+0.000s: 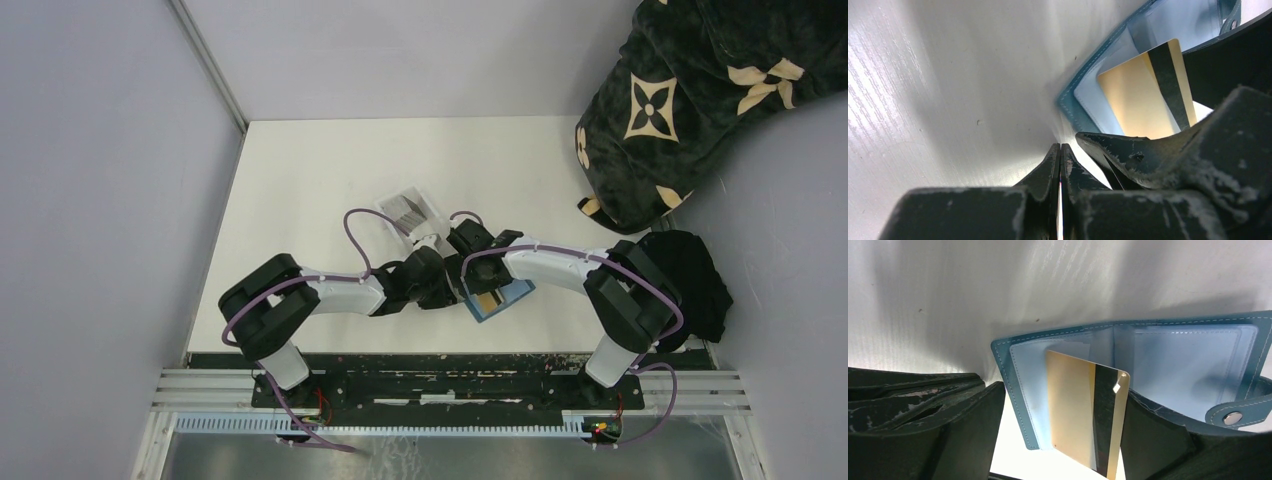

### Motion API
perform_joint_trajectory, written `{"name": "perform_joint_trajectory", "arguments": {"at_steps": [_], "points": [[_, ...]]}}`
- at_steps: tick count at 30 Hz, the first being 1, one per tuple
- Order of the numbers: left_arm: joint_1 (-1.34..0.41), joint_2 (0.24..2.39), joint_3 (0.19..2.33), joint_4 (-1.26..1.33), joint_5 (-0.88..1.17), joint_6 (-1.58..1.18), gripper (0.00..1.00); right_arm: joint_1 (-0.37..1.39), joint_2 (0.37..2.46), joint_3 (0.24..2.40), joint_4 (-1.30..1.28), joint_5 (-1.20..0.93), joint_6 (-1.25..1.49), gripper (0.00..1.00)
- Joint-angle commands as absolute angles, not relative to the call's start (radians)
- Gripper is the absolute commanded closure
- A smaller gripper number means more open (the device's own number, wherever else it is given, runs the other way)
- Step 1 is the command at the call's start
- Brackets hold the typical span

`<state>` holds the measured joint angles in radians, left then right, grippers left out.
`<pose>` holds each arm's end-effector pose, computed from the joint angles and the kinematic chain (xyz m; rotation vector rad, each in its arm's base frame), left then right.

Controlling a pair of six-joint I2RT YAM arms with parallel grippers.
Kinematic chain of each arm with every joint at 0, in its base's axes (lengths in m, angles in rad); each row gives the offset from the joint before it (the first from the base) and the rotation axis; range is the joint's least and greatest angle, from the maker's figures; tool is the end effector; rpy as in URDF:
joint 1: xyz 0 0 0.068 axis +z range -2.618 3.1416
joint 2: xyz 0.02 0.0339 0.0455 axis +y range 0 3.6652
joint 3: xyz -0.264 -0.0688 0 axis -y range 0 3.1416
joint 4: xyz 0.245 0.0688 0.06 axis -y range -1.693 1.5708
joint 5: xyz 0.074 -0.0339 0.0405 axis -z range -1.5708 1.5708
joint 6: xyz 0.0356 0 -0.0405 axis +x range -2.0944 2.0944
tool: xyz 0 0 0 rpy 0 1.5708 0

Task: Put the credit cards into the card holder
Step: Insert the credit card into the card holder.

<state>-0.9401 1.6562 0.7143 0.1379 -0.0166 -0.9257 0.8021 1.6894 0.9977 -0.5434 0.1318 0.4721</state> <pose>0.1840 -0.2510 0.1348 0.0098 2.5528 -0.8146 0.2218 0.2226 0.1624 -0.4277 2.7585 0.1333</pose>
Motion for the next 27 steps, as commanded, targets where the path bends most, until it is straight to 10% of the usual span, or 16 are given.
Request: {"name": "perform_joint_trajectory", "arguments": {"at_steps": [1, 27], "points": [[-0.947, 1.674, 0.727, 0.124, -0.029, -0.915, 0.96, 0.802, 1.658, 1.047, -0.569, 0.187, 0.437, 0.16], [-0.952, 1.662, 0.699, 0.141, -0.049, -0.945, 0.97, 0.802, 1.653, 1.031, -0.571, 0.234, 0.406, 0.06]]}}
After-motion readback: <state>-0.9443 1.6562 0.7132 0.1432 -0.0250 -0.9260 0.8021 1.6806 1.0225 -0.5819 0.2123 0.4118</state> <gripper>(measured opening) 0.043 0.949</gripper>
